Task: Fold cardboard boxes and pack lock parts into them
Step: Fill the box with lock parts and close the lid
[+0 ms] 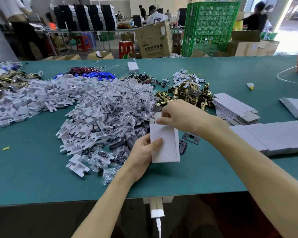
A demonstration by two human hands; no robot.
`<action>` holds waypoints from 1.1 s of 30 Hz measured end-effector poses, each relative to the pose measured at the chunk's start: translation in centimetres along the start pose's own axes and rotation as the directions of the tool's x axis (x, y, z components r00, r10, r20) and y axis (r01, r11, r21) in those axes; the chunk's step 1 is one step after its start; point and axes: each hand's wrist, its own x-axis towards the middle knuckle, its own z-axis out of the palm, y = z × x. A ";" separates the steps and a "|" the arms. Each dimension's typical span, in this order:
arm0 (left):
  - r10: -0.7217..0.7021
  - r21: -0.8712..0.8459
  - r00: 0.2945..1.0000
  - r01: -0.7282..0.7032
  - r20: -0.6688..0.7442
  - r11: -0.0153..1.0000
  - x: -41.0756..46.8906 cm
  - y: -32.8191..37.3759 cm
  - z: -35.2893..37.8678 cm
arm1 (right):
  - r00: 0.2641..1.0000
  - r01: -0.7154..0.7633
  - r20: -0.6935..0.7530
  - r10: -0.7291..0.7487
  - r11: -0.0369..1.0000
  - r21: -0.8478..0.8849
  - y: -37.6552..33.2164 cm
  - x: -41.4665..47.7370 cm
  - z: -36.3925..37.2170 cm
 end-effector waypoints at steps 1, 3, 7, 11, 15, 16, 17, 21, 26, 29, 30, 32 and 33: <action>0.006 0.012 1.000 -0.006 -0.007 1.000 0.0 0.0 0.0 | 1.000 0.007 -0.005 -0.007 1.000 0.007 0.1 -0.1 0.2; 0.023 0.022 1.000 -0.023 -0.016 1.000 0.1 -0.1 0.0 | 0.998 0.028 -0.049 -0.027 0.999 0.024 0.4 -0.4 0.5; 0.063 0.015 0.996 -0.062 -0.056 0.998 0.4 -0.5 -0.2 | 0.998 0.041 -0.049 -0.041 0.999 -0.015 0.9 -0.9 1.3; 0.092 0.042 0.992 -0.089 -0.084 0.995 0.4 -0.8 -0.2 | 0.996 0.044 -0.074 -0.049 0.997 -0.071 1.4 -1.3 1.9; 0.122 0.071 0.990 -0.117 -0.070 0.991 0.4 -0.9 -0.2 | 0.984 0.105 -0.146 -0.103 0.994 0.002 1.4 -2.0 1.9; 0.125 0.078 0.990 -0.120 -0.070 0.990 0.4 -0.9 -0.2 | 0.972 0.133 -0.203 -0.120 0.990 0.051 1.6 -2.2 2.0; 0.128 0.085 0.989 -0.122 -0.072 0.989 0.4 -1.0 -0.3 | 0.954 0.158 -0.275 -0.123 0.981 0.109 1.8 -2.4 2.1; 0.152 0.105 0.983 -0.141 -0.102 0.984 0.4 -1.0 -0.5 | 0.833 0.128 -0.543 0.112 0.914 0.385 3.3 -2.8 3.0; 0.168 0.140 0.982 -0.155 -0.091 0.978 0.4 -1.1 -0.6 | 0.905 -0.239 -0.250 0.343 0.899 0.368 6.5 -2.9 6.3; 0.182 0.153 0.979 -0.166 -0.095 0.974 0.5 -1.0 -0.6 | 0.913 -0.390 -0.020 0.406 0.888 0.242 7.3 -3.3 8.6; 0.185 0.156 0.978 -0.169 -0.096 0.973 0.5 -1.0 -0.6 | 0.909 -0.404 -0.017 0.417 0.888 0.219 7.4 -3.5 9.1; 0.186 0.158 0.978 -0.170 -0.093 0.973 0.5 -1.1 -0.6 | 0.903 -0.410 -0.052 0.427 0.891 0.195 7.6 -3.5 9.9; 0.184 0.158 0.979 -0.168 -0.093 0.973 0.5 -1.1 -0.6 | 0.901 -0.412 -0.065 0.430 0.891 0.189 7.7 -3.4 10.0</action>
